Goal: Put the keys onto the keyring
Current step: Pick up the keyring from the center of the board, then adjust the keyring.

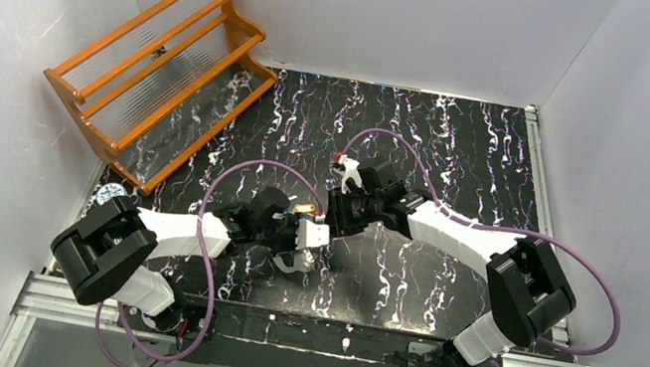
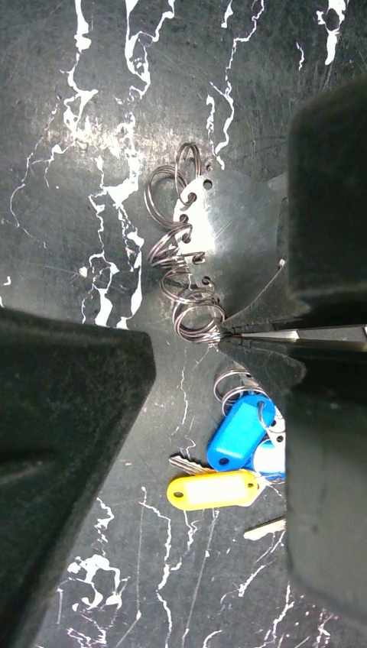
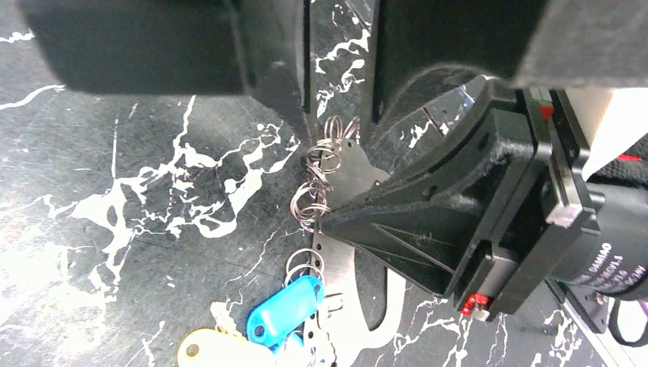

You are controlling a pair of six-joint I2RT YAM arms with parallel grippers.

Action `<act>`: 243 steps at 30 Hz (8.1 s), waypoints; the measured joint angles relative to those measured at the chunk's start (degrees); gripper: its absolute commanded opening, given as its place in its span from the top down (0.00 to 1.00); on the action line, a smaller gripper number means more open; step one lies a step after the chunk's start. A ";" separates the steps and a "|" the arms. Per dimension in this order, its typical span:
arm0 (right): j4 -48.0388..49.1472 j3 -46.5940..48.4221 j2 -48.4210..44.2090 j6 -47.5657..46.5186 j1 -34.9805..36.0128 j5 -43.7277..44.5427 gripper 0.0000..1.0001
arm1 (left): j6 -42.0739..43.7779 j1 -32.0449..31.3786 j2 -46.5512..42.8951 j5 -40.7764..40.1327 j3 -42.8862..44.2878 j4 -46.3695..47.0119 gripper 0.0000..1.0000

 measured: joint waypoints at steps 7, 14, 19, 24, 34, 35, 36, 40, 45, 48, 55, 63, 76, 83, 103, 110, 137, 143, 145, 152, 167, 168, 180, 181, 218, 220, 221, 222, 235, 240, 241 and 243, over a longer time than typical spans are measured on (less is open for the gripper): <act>1.03 -0.74 -3.78 -1.75 -0.15 0.61 0.42 | -3.08 0.00 -3.93 -1.57 0.00 -1.25 1.00; 6.49 -3.87 -9.40 -5.33 -0.42 -0.07 0.42 | -8.35 0.00 -12.52 -2.01 -0.79 -0.87 1.00; 13.92 -8.68 -14.08 -9.09 -0.48 -1.51 0.42 | -13.49 0.02 -20.02 -1.57 -3.56 0.76 1.00; 22.12 -14.43 -19.21 -16.87 -0.48 -7.91 0.44 | -18.10 0.00 -27.43 -0.28 -7.50 3.45 1.00; 29.88 -17.05 -21.07 -23.85 -0.48 -15.74 0.52 | -20.72 0.00 -32.72 2.91 -10.62 6.54 1.00; 30.05 -17.05 -21.03 -24.09 -0.46 -16.00 0.52 | -20.72 0.00 -32.41 3.17 -10.75 6.64 1.00; 30.08 -17.05 -21.03 -24.39 -0.48 -16.22 0.53 | -20.70 0.00 -31.87 3.41 -10.86 6.71 1.00; 30.14 -17.18 -21.11 -25.24 -0.48 -16.24 0.56 | -20.41 -0.11 -27.47 4.39 -11.13 7.13 1.00; 30.08 -19.30 -22.16 -25.22 -0.48 -14.58 0.60 | -19.26 -2.51 -21.05 5.49 -11.10 11.43 1.00; 30.08 -20.59 -22.27 -25.22 -0.48 -13.84 0.61 | -18.23 -4.98 -16.94 5.40 -10.62 14.32 1.00; 30.05 -24.00 -22.27 -26.73 -0.48 -13.88 0.61 | -19.47 -8.33 -12.31 3.17 -9.68 19.58 1.00; 29.99 -27.28 -22.27 -32.04 -0.48 -17.55 0.69 | -23.69 -9.01 -13.68 0.44 -13.00 24.22 1.00; 29.99 -26.97 -18.58 -36.94 -0.48 -25.92 0.71 | -25.05 -9.01 -14.78 -0.81 -13.75 24.39 1.00; 29.97 -25.49 -16.92 -36.83 -0.72 -26.53 0.68 | -25.14 -9.05 -15.30 -1.40 -13.94 24.30 1.00; 29.00 -25.31 -16.52 -37.09 -0.68 -19.45 0.61 | -25.35 -9.09 -15.54 -1.66 -13.94 24.20 1.00; 30.45 -26.14 -16.52 -36.89 -0.68 -19.87 0.72 | -25.66 -9.09 -15.58 -1.64 -13.94 24.15 1.00; 6.64 -10.05 -10.05 -45.97 0.42 -23.87 0.99 | -24.00 -9.11 -23.28 -4.42 -14.78 17.31 0.64; -2.95 -4.98 -7.34 -49.94 2.82 -22.77 0.99 | -22.16 -9.11 -22.14 -4.13 -13.62 14.10 0.73; -4.33 -4.52 -7.10 -50.71 3.34 -22.21 0.99 | -21.79 -9.11 -21.55 -3.67 -13.00 13.62 0.76; -6.23 -3.69 -7.10 -51.47 3.63 -21.79 0.99 | -21.00 -9.11 -18.67 -0.85 -11.10 12.44 0.86; -5.90 -3.45 -8.85 -50.42 4.20 -16.31 0.99 | -19.28 -9.11 -22.97 -1.88 -9.25 7.45 0.75; -5.35 -3.56 -9.68 -50.01 4.26 -15.02 0.99 | -19.21 -9.11 -23.39 -2.19 -9.16 7.34 0.75; 8.09 -12.48 -20.13 -46.16 5.86 -5.01 0.99 | -18.78 -9.11 -26.93 -7.82 -8.87 4.52 0.76; 8.26 -12.81 -19.65 -46.27 6.47 -4.66 0.99 | -18.78 -9.11 -26.93 -8.00 -8.87 4.48 0.76; 6.03 -10.82 -6.93 -44.96 12.39 -11.15 0.99 | -21.84 -9.11 -30.53 5.60 -10.91 -0.50 0.77; 6.14 -10.82 -6.93 -44.54 12.39 -11.08 0.99 | -22.53 -9.11 -30.47 5.88 -11.30 0.74 0.77; 6.21 -10.82 -6.93 -44.44 12.39 -11.08 0.99 | -22.77 -9.11 -30.45 5.86 -11.56 1.20 0.77; 6.32 -10.82 -6.93 -44.37 12.39 -11.08 0.99 | -23.08 -9.11 -30.45 5.86 -11.98 1.86 0.77; 8.00 -10.84 -7.74 -42.77 12.39 -10.64 0.99 | -24.24 -9.29 -31.80 2.03 -14.38 3.04 0.77; 9.77 -10.88 -9.29 -42.18 12.39 -10.69 0.99 | -24.28 -9.38 -31.50 1.27 -15.21 3.08 0.77; 10.14 -10.93 -9.60 -42.03 12.39 -10.69 0.99 | -24.28 -9.38 -31.30 1.03 -15.32 3.15 0.79; 10.56 -10.93 -9.79 -41.77 12.39 -10.69 0.99 | -24.37 -9.38 -31.10 0.42 -15.80 3.69 0.84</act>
